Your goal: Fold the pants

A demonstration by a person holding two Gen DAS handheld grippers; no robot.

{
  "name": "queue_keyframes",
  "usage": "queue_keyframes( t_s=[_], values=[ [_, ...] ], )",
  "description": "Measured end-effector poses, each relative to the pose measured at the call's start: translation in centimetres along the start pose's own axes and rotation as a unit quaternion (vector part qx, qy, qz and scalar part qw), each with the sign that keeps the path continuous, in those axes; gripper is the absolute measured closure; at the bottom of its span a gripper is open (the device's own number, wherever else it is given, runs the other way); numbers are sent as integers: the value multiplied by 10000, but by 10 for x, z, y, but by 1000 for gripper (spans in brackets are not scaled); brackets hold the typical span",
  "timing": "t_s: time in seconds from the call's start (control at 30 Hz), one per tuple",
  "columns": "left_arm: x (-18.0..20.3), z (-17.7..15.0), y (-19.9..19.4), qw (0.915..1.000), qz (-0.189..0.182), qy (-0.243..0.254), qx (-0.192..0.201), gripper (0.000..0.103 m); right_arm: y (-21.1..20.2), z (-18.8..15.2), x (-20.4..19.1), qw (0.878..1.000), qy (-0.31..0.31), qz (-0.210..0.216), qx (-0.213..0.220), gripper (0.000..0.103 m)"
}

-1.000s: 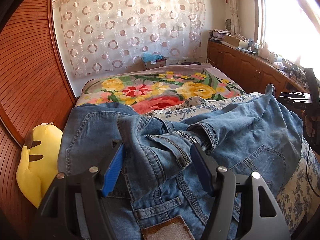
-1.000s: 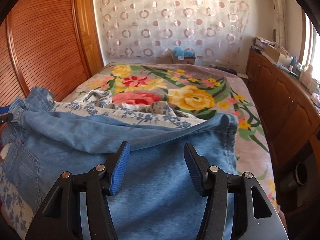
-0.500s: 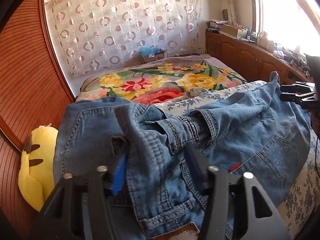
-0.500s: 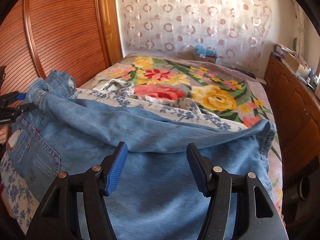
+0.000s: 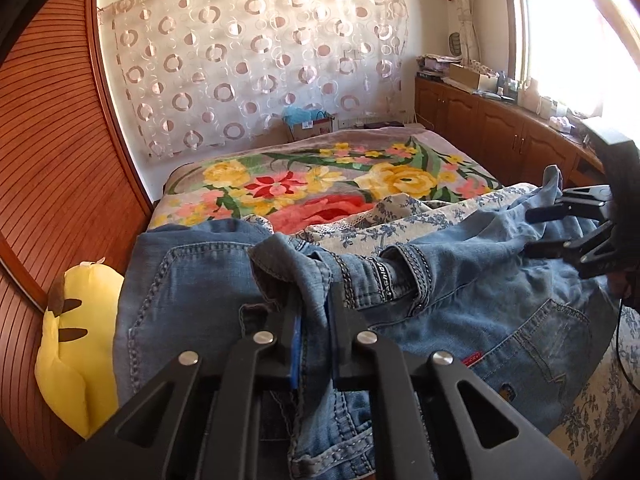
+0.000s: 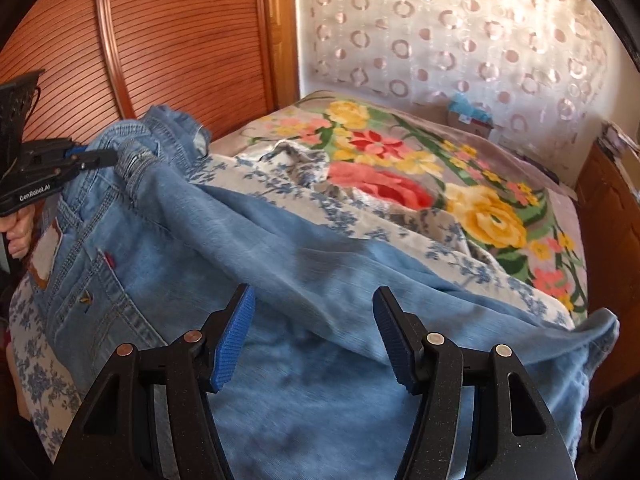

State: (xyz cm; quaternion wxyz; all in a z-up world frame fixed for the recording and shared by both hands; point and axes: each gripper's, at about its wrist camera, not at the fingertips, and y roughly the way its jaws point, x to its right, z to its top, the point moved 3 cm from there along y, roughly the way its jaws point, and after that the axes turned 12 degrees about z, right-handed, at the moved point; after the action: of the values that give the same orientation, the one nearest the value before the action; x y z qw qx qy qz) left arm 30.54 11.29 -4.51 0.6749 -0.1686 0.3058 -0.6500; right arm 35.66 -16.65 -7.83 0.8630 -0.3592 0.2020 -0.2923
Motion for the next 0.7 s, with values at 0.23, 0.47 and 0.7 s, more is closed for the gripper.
queue_keyframes(
  t_s=[0.23, 0.47, 0.7],
  values=[
    [-3, -1, -2, 10000, -3, -26, 15, 97, 27, 3, -4, 9987, -296, -129, -405, 91],
    [-13, 0, -7, 9997, 143, -161, 149, 96, 17, 39, -3, 9979, -440, -420, 220, 101],
    [-14, -1, -3, 9996, 87, -253, -7, 86, 54, 48, 17, 9978, -139, -588, -262, 67]
  ],
)
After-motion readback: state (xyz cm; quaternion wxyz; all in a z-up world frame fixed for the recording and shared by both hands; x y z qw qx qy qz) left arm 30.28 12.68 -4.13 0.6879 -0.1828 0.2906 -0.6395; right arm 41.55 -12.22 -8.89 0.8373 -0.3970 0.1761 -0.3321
